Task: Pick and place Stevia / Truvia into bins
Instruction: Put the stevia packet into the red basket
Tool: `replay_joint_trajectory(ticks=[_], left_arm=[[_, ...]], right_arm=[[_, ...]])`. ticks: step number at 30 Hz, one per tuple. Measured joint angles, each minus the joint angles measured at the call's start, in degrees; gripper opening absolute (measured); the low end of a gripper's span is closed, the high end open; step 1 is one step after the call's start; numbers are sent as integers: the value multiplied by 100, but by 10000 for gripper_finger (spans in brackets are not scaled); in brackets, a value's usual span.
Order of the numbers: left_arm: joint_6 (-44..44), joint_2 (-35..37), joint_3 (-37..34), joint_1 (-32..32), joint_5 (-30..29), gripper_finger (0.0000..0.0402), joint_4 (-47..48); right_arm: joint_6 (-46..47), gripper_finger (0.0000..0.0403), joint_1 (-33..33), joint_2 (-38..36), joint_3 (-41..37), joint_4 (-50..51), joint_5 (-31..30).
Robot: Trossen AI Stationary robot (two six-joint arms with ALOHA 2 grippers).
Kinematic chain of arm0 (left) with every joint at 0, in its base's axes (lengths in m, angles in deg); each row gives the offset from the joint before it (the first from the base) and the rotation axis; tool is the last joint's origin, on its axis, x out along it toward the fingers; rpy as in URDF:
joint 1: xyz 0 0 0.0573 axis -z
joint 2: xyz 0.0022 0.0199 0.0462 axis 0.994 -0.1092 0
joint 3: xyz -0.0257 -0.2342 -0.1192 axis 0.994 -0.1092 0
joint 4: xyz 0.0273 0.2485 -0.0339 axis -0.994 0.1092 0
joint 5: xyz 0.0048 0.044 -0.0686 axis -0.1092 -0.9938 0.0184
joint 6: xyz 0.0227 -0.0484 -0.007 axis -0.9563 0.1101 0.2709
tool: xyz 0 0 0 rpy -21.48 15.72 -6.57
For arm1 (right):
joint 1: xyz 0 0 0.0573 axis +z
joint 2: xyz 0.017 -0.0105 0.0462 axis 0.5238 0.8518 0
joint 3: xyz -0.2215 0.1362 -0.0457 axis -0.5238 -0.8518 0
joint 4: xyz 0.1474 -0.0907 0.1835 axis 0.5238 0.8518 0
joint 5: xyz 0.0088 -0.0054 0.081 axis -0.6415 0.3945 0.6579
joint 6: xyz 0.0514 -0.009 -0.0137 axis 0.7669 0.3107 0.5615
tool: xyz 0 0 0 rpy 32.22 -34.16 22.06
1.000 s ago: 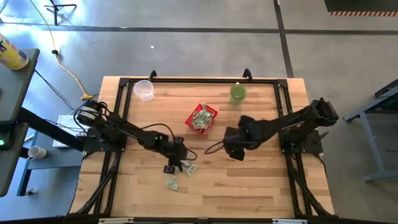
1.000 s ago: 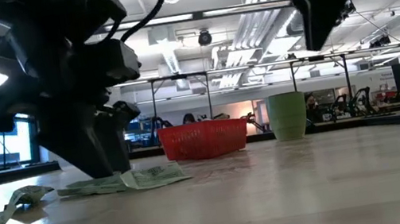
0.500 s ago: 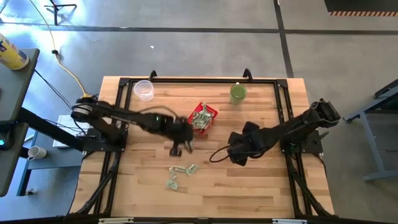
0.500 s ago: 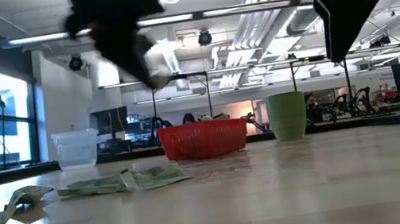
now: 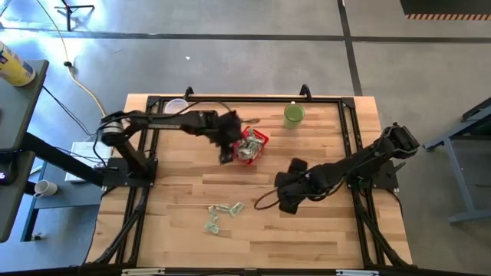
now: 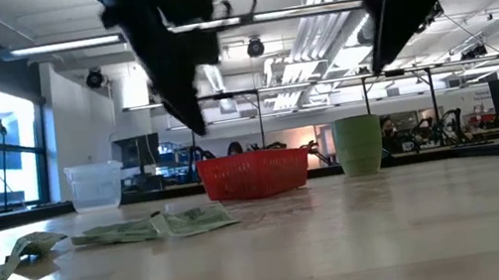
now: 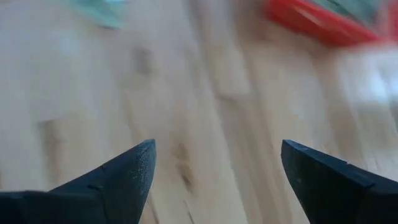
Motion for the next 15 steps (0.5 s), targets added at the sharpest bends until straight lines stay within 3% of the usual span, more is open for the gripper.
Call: replay_joint_trajectory(ticks=[3,6,10,15], left_arm=[[486,484,7,461,316,247,670],[1227,1072,-285,1286,152,256,820],[2929,1900,-940,2637,-615,243,572],[5626,2496,-1804,4146,-1899,215,156]], right_arm=[[-1164,335,-41,235,2,-726,344],[-2152,332,-230,661,2,-1703,1058],[-2941,327,-544,1245,164,-2687,1827],[-3724,325,-871,2051,838,-2784,2606]])
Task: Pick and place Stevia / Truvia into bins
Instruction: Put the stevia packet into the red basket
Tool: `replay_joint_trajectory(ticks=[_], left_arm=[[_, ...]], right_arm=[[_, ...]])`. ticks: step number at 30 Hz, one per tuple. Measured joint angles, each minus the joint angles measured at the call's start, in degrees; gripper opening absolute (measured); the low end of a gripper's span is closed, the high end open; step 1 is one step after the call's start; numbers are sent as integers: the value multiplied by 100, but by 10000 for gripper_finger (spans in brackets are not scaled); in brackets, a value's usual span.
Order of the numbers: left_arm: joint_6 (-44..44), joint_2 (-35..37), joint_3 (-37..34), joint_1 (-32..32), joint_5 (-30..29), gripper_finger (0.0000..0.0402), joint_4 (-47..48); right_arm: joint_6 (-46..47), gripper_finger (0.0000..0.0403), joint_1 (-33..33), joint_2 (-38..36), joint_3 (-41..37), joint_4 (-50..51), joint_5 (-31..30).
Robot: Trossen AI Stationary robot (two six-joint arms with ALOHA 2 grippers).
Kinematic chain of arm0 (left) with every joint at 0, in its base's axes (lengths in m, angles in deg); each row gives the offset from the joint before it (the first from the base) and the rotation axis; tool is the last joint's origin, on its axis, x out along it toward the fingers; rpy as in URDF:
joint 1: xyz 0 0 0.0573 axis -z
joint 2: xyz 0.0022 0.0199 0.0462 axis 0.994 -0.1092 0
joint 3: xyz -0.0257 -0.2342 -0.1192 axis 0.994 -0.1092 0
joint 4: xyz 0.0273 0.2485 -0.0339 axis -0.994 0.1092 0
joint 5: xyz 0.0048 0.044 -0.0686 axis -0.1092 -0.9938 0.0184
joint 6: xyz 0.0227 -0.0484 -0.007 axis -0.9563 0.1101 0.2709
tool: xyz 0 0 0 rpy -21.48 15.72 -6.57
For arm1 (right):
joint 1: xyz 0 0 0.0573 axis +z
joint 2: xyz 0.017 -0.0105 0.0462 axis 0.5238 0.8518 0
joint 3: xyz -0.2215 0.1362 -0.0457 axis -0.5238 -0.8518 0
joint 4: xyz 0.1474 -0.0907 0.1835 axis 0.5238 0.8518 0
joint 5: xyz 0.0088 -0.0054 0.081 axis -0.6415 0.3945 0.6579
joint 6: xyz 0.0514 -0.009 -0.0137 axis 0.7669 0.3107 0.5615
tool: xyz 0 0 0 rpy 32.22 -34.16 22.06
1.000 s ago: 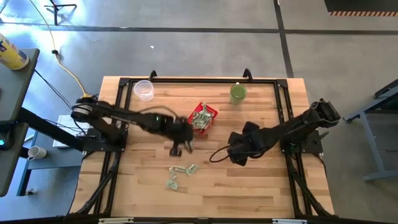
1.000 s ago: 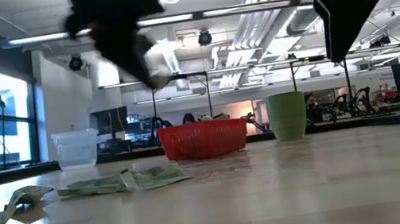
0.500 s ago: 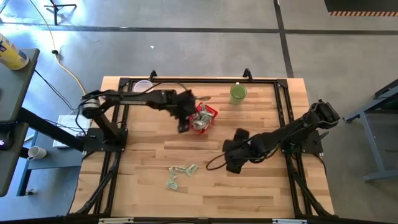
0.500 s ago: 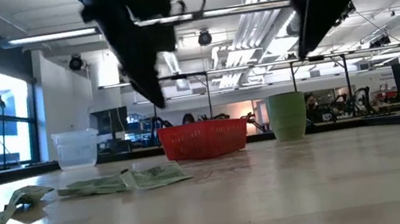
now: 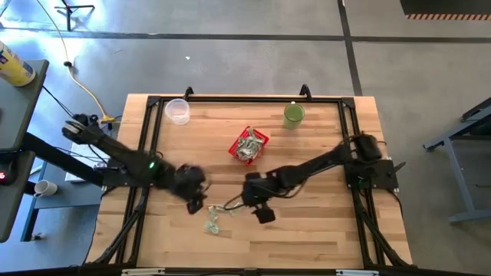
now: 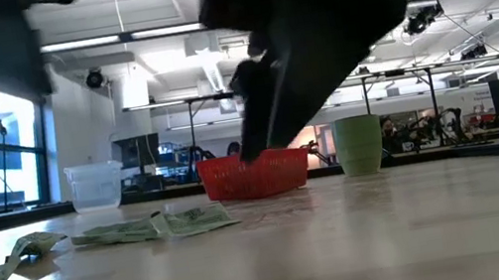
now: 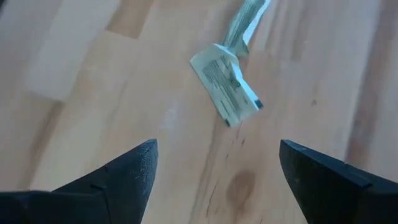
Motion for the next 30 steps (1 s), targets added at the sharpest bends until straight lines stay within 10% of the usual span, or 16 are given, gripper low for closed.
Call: replay_joint_trajectory(ticks=[9,17,22,30], left_arm=[[1983,-64,-560,1362,-696,184,-132],[1948,-60,-636,1412,-746,168,-133],[1682,-60,-635,1411,-1005,162,-108],[721,-60,-1113,1412,-709,161,-1136]], right_arm=[[-625,309,-108,1197,1309,426,142],[-239,152,-168,1613,1475,761,152],[36,14,-275,1402,1449,1550,-4],[137,7,-1151,82,1446,2137,-1268]])
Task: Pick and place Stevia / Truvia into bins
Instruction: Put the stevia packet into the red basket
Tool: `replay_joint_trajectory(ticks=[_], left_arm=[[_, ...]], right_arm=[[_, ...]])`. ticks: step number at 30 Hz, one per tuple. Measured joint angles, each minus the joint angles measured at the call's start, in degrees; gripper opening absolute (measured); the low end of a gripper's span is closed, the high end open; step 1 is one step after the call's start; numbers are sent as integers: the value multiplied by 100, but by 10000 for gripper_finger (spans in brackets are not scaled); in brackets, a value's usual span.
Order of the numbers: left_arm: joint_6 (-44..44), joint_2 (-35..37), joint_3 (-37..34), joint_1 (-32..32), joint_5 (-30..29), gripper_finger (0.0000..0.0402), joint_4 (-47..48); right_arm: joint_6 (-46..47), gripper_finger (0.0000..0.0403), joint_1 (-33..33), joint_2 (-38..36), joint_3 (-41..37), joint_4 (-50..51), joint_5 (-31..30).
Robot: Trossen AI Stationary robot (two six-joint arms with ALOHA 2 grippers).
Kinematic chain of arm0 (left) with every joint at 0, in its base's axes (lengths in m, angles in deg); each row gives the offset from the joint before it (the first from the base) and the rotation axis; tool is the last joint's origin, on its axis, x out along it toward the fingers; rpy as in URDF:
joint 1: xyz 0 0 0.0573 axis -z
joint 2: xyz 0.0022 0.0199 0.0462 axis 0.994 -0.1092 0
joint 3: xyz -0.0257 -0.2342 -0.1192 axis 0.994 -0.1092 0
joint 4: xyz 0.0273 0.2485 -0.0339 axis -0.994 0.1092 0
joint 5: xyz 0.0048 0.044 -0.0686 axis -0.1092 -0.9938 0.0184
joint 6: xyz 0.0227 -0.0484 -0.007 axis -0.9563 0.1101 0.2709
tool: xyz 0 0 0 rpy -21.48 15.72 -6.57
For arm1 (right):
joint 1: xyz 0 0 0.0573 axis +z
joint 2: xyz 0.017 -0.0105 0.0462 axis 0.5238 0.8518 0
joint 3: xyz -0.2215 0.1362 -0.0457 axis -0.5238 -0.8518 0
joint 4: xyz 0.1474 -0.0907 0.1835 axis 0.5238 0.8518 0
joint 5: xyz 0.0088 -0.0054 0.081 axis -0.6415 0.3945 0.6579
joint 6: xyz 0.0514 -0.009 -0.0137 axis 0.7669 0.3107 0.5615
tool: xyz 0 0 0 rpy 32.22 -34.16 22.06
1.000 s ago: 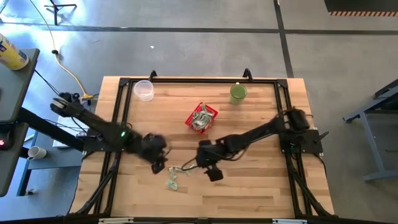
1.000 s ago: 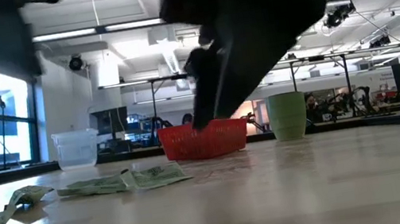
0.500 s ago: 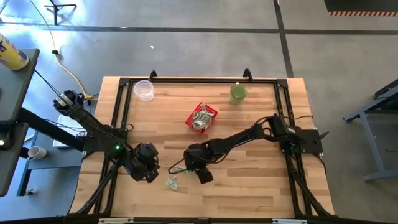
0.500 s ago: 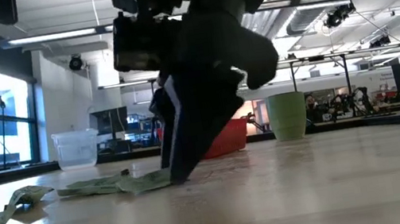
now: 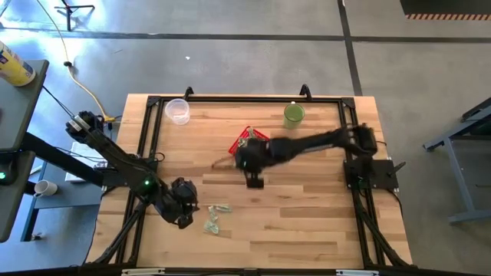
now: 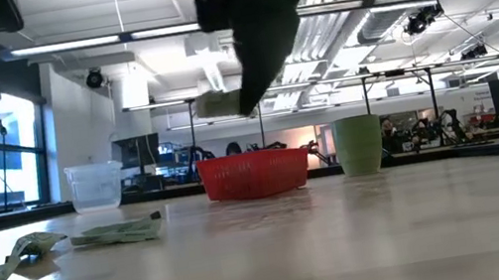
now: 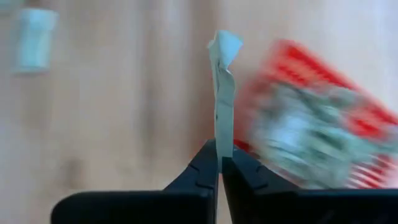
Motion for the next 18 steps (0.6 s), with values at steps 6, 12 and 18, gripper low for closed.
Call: replay_joint_trajectory(ticks=[6,12,18], left_arm=[[-439,-345,-207,2,619,161,-692],[-187,-1137,-59,2,1054,161,-1545],[-204,-1966,516,0,1062,161,-1513]], right_arm=[[-279,4,-1045,-290,-25,105,-251],[-329,56,-1527,0,-52,283,146],[84,208,-1551,-220,-21,441,174]])
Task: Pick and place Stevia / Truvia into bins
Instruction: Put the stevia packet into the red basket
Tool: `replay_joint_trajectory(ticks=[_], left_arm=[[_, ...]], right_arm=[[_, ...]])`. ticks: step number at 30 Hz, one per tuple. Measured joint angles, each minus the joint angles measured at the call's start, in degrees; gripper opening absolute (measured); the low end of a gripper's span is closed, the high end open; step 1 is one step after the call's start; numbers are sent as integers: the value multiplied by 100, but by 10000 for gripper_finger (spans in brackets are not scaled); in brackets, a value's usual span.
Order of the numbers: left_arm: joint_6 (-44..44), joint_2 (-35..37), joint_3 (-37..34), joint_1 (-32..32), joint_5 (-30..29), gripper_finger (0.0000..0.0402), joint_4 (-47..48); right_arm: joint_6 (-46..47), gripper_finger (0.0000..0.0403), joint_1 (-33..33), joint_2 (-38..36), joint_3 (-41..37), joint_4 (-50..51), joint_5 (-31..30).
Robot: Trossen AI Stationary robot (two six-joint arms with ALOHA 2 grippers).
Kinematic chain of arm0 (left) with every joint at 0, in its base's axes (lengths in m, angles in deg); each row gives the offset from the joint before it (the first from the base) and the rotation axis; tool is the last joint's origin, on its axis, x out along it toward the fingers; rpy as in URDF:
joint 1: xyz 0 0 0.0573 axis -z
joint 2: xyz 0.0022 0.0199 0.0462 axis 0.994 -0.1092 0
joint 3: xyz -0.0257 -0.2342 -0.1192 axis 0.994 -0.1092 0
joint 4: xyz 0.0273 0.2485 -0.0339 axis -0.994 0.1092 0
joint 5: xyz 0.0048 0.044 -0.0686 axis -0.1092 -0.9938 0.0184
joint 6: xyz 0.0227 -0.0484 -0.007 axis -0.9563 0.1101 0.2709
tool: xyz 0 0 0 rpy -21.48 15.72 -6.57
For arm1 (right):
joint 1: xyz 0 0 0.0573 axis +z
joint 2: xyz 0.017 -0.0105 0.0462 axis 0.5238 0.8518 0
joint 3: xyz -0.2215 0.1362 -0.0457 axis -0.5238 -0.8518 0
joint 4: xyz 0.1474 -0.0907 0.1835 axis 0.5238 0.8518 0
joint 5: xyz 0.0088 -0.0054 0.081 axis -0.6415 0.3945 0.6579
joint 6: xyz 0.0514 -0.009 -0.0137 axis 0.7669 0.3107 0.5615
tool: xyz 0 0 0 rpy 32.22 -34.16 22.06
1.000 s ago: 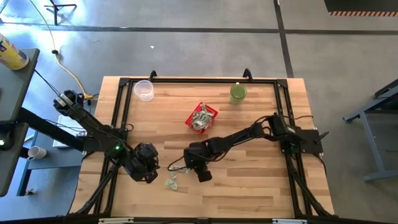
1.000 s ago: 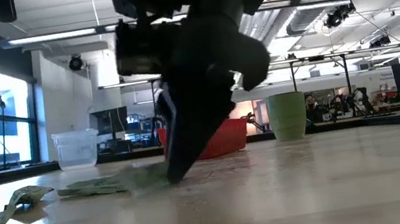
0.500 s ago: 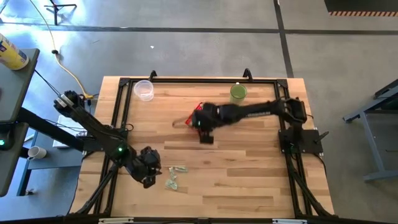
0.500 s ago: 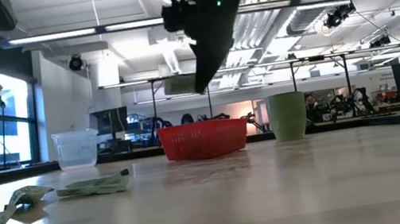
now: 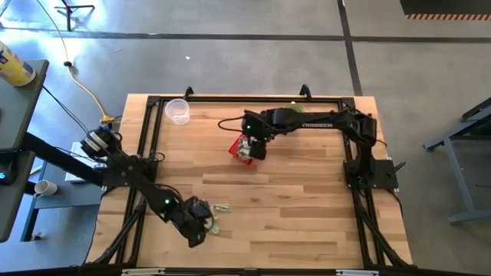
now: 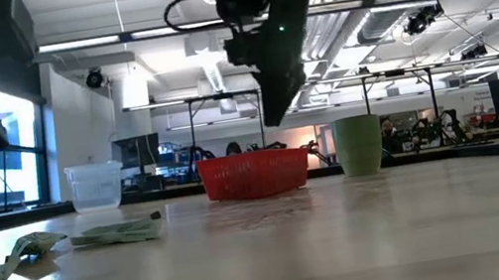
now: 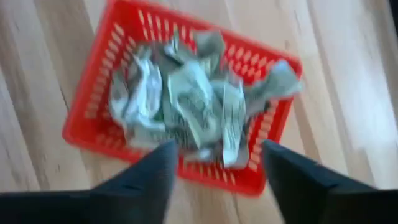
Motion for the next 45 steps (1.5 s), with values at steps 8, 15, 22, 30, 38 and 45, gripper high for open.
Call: replay_joint_trajectory(ticks=[8,15,22,30,38,45], left_arm=[[-807,-493,356,-4,-346,196,303],[-1578,-926,371,-2,-39,213,89],[-2161,-793,376,-304,-103,44,480],[-3163,122,742,-902,238,24,2325],[-5190,1691,1274,-2772,90,22,2638],[-6230,1203,1286,-5298,1859,22,922]], right_arm=[[98,385,475,-363,4,1139,-2],[421,371,1060,-451,2,1357,-405],[998,363,1577,-568,-1,1976,-1007],[2169,362,2148,-845,-1,2968,-1760],[3906,362,2501,-1631,-1345,2688,-1373],[5530,362,2967,-2760,-3227,938,-897]])
